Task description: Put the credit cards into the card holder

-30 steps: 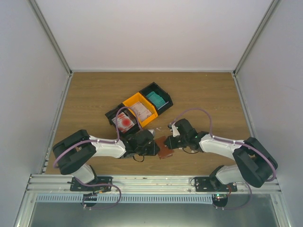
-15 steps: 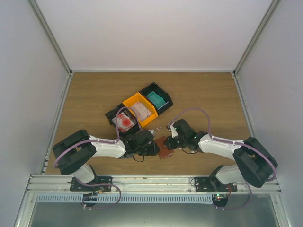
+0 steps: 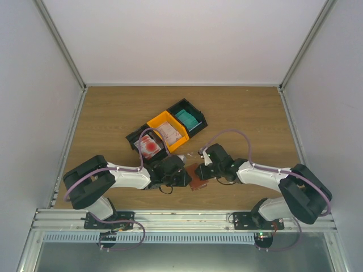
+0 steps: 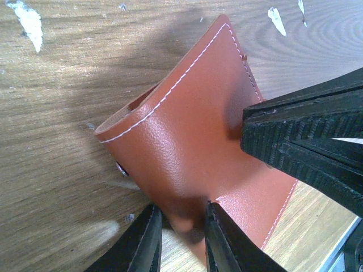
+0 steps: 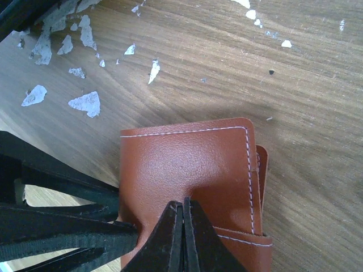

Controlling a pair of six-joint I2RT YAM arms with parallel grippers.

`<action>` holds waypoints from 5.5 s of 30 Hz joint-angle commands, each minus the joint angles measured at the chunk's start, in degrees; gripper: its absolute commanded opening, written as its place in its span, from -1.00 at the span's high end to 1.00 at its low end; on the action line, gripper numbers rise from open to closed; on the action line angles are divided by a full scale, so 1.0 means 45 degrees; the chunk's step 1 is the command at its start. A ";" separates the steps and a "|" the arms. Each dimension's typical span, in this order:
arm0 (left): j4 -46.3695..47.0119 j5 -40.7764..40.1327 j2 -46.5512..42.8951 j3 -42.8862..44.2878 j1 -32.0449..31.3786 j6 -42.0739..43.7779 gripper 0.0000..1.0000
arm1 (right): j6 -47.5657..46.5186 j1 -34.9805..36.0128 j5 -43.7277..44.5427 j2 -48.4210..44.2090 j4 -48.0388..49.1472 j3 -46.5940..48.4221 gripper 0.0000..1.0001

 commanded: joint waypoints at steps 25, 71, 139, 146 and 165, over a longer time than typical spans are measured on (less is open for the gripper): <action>-0.1069 0.0178 0.0612 -0.0217 -0.0023 -0.0054 0.51 | -0.0393 0.0758 0.1045 0.0566 -0.0484 0.0360 0.99; -0.1098 0.0147 0.0821 -0.0157 -0.0001 0.0019 0.52 | -0.0082 0.0988 0.1121 0.0338 -0.0129 -0.0107 0.99; -0.1711 -0.0253 0.0693 0.0206 0.0501 0.0287 0.46 | 0.4441 0.3049 0.4743 -0.0478 -0.1739 -0.0241 0.81; -0.3300 -0.1983 -0.1626 0.0548 0.0578 0.0531 0.09 | 0.2822 0.1963 0.5889 -0.1870 -0.3370 0.2733 0.19; -0.8453 -0.7050 -1.1343 0.3052 0.0658 0.2598 -0.98 | 0.1208 0.1742 1.1024 -0.8431 -0.9689 0.6263 -0.99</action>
